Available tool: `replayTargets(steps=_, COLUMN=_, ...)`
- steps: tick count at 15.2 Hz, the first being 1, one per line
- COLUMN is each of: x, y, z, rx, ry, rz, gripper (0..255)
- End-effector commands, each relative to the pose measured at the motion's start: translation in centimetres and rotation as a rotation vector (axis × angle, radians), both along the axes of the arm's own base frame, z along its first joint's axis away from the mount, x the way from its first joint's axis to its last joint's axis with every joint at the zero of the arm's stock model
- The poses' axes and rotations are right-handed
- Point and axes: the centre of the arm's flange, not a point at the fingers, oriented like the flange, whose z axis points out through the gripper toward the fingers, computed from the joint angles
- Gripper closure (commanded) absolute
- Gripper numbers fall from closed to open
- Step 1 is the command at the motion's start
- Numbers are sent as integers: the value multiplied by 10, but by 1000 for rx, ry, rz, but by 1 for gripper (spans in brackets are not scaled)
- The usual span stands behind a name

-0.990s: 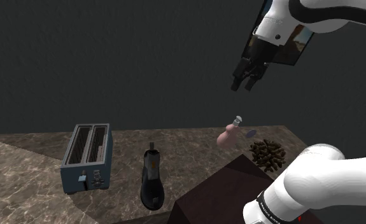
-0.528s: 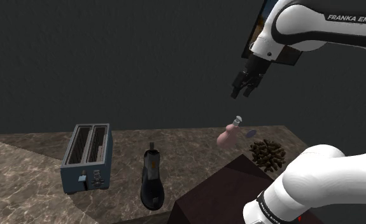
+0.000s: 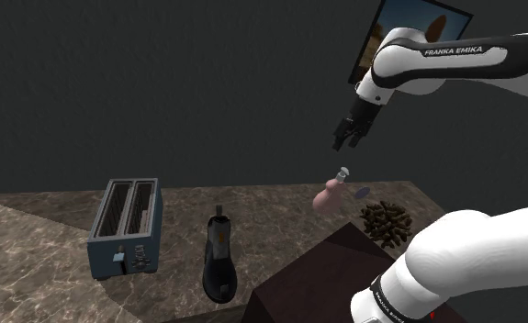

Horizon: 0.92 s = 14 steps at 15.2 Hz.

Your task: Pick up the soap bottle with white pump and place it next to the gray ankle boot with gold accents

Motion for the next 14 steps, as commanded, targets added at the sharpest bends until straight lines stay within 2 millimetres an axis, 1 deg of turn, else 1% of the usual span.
replayTargets(steps=1, x=5, y=-20, z=-15, rx=-5, ry=3, rz=-1, gripper=0)
replayTargets(steps=14, x=47, y=-149, z=-115, rx=-31, ry=24, rz=-12, gripper=0)
